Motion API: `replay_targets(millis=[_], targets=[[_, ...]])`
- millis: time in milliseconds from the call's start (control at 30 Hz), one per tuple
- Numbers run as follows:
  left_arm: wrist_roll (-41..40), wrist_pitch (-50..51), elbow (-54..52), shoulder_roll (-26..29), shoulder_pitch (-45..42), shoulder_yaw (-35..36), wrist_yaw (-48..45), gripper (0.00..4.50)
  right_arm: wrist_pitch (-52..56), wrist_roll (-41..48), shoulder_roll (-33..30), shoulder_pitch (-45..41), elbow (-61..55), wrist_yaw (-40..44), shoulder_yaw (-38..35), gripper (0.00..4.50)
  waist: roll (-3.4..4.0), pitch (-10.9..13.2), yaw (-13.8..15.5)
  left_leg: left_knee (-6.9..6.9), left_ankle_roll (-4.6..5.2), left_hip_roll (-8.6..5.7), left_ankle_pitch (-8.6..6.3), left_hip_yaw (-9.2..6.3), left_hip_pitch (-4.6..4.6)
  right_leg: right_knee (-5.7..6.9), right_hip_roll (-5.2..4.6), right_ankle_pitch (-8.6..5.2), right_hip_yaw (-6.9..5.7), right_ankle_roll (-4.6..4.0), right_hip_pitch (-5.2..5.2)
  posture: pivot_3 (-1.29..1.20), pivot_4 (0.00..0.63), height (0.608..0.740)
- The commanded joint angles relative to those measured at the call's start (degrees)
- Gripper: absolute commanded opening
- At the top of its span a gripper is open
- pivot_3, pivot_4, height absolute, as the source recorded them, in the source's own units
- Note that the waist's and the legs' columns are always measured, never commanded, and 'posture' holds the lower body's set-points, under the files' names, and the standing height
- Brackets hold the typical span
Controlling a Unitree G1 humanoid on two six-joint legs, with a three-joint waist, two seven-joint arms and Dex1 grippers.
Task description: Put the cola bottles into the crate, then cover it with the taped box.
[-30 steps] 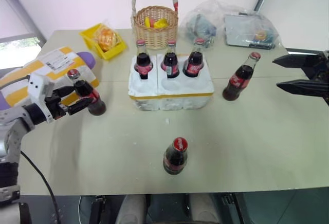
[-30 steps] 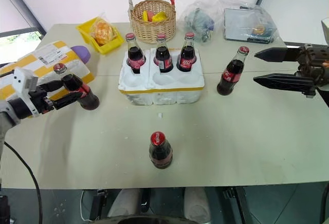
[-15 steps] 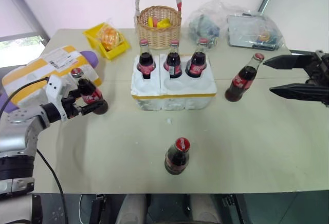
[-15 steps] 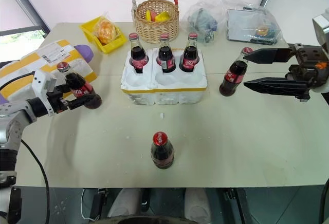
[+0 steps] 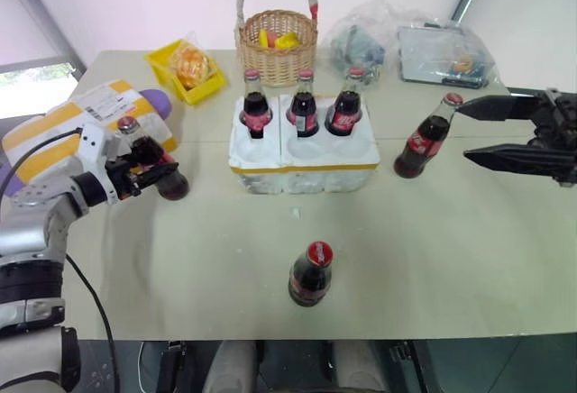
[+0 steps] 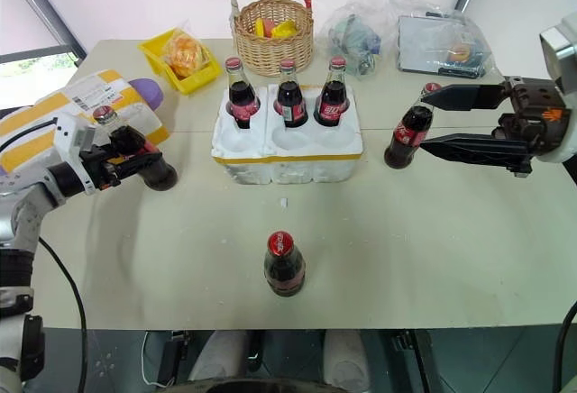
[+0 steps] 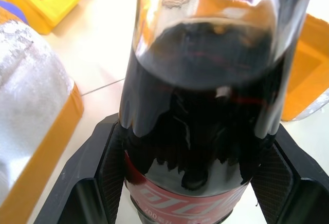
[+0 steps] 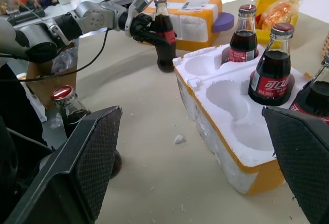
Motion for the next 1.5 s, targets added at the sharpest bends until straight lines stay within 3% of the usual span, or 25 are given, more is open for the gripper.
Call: replay_targets(millis=[33, 133, 333, 600, 1000, 1500], targets=[[-4.22, 4.31, -7.07, 2.62, -2.89, 0.53, -3.54, 2.67, -0.30, 1.20, -0.13, -0.86, -0.94, -0.49, -2.14, 4.50, -0.13, 0.08, -0.01, 0.00, 0.00, 0.00, 0.00, 0.00, -0.01, 0.00, 0.00, 0.00, 0.00, 0.00, -0.01, 0.00, 0.150, 0.738], [-6.08, 8.56, -10.05, 4.33, -7.30, -0.69, -6.03, 2.67, -0.64, 0.86, 0.16, -0.83, -0.75, -0.84, -1.93, 4.50, -0.42, 0.25, 0.20, 0.01, 0.00, 0.00, 0.00, -0.06, -0.03, 0.01, 0.02, 0.00, -0.02, 0.00, -0.01, 0.00, 0.150, 0.738], [-6.88, 14.94, -6.87, 4.85, -25.73, -5.39, -9.58, 2.67, -0.95, 0.66, 0.86, 0.14, -0.69, -1.70, -2.31, 4.50, -0.66, 0.39, 0.14, 0.10, 0.00, -0.04, 0.00, -0.13, -0.19, -0.06, 0.03, 0.01, -0.06, 0.03, -0.02, 0.00, 0.150, 0.738], [-3.47, 13.16, 4.56, -3.71, -42.89, -12.59, -13.23, 2.67, -0.80, 1.27, 2.05, 2.75, -2.25, -4.02, -4.61, 4.50, -0.63, 0.39, -0.06, 0.08, 0.01, -0.04, 0.01, -0.16, -0.15, 0.05, 0.06, 0.06, -0.07, 0.23, -0.03, 0.00, 0.150, 0.738], [5.49, 1.99, 8.13, -5.98, -37.72, -19.63, -18.61, 2.67, -0.30, 2.89, 3.01, 10.00, -6.55, -8.38, -10.43, 4.50, -0.62, 0.42, -0.02, 0.07, 0.02, -0.02, 0.02, -0.15, -0.22, 0.17, 0.09, 0.07, -0.04, 0.22, -0.18, 0.00, 0.150, 0.738], [10.34, -2.63, 8.47, -12.89, -32.25, -20.76, -14.75, 2.67, -2.29, 1.99, 4.44, 8.92, -5.48, -9.05, -7.59, 4.50, -0.63, 0.43, 0.08, 0.18, 0.03, -0.04, 0.02, -0.18, -0.29, 0.16, 0.08, 0.07, -0.04, 0.22, -0.15, 0.00, 0.150, 0.738]])
